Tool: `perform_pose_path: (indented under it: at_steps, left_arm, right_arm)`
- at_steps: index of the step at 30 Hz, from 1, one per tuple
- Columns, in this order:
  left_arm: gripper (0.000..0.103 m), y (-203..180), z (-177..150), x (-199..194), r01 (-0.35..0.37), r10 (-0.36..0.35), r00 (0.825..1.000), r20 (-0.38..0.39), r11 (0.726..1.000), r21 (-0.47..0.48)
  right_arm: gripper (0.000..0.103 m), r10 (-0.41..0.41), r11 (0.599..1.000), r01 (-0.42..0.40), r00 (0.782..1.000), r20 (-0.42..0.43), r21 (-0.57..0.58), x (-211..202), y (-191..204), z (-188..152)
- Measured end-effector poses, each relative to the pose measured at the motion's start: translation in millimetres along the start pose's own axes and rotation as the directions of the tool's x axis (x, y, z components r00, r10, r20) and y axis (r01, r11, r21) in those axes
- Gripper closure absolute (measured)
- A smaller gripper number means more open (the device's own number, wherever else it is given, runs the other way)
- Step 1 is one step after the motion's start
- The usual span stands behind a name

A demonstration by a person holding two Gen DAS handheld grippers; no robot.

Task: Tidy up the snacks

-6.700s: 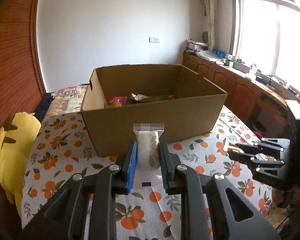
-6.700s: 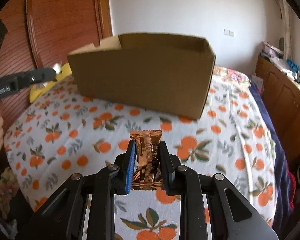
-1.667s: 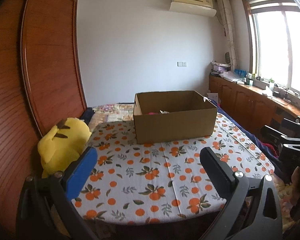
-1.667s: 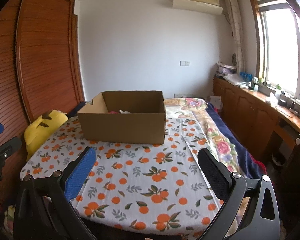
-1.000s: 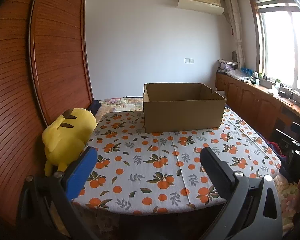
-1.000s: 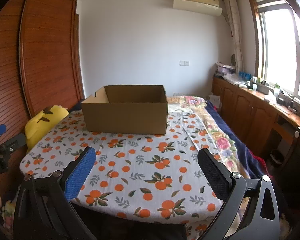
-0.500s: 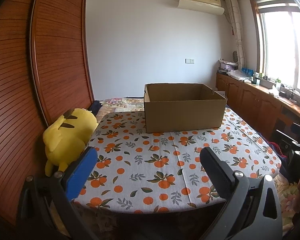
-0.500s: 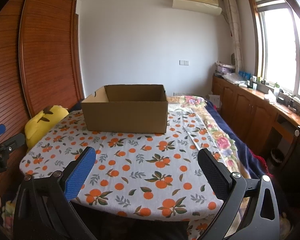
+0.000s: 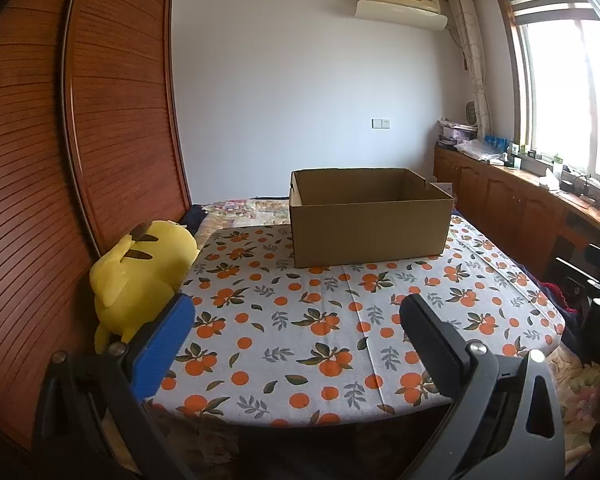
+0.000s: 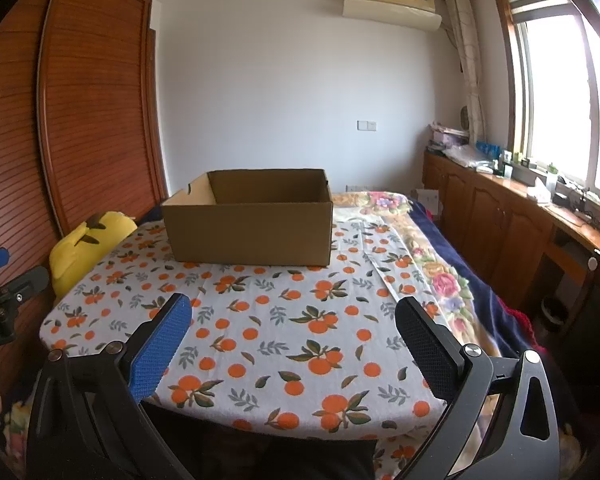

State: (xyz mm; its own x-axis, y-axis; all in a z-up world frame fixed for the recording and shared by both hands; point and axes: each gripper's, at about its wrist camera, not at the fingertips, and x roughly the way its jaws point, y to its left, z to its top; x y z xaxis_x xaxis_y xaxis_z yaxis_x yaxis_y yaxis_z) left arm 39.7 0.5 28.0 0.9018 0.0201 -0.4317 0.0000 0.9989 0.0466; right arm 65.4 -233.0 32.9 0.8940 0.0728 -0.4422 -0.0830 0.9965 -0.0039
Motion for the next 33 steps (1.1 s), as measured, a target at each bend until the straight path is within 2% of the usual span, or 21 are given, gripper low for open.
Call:
perform_pose_path:
  at_steps: [33]
  left_arm:
    - [0.000, 0.7, 6.4, -2.8, -0.002, 0.002, 1.000, 0.013, 1.000, 0.005]
  right_arm:
    - [0.000, 0.001, 1.000, -0.001, 1.000, 0.016, -0.001, -3.9, -0.6, 4.6]
